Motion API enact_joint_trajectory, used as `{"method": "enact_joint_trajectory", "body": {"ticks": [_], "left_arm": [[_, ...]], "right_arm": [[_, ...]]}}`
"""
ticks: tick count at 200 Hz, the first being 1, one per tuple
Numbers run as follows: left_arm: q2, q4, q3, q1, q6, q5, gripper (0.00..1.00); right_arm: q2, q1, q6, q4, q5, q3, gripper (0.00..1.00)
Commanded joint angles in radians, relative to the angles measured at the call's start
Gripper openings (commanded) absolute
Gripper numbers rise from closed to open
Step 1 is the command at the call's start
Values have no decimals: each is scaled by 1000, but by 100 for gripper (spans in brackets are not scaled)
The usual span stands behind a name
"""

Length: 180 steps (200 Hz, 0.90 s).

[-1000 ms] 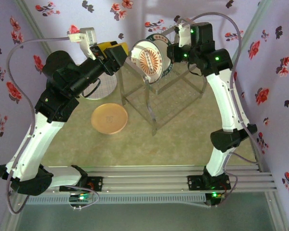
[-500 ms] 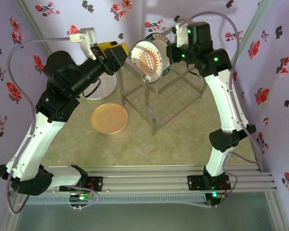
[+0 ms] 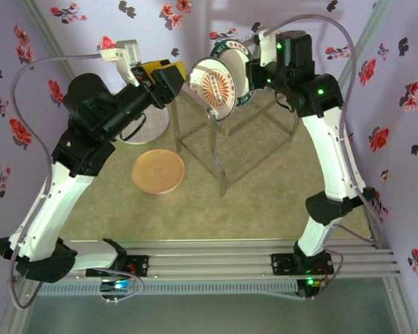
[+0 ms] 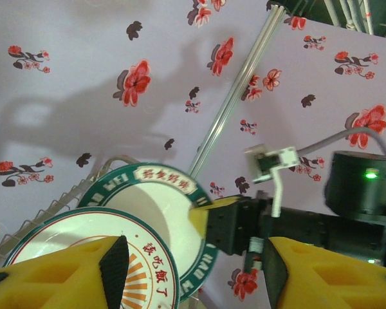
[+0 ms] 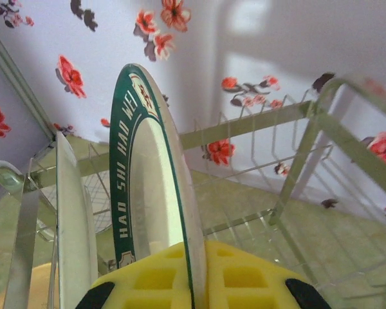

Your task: Unload the plates from the dish rack

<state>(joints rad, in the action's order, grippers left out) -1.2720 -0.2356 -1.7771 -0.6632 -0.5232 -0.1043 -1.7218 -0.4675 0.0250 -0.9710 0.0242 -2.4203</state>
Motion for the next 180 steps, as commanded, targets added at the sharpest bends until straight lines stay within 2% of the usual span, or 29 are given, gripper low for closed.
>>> {"method": "enact_joint_trajectory", "body": {"ticks": [1, 80, 180], "left_arm": [[-9, 53, 13, -10, -21, 0, 59], [-138, 48, -84, -38, -113, -84, 59], [-501, -43, -471, -60, -245, -244, 59]], "right_arm": [[64, -2, -32, 55, 82, -41, 0], [199, 35, -30, 206, 245, 50, 0], [291, 215, 246, 304, 36, 131, 0]]}}
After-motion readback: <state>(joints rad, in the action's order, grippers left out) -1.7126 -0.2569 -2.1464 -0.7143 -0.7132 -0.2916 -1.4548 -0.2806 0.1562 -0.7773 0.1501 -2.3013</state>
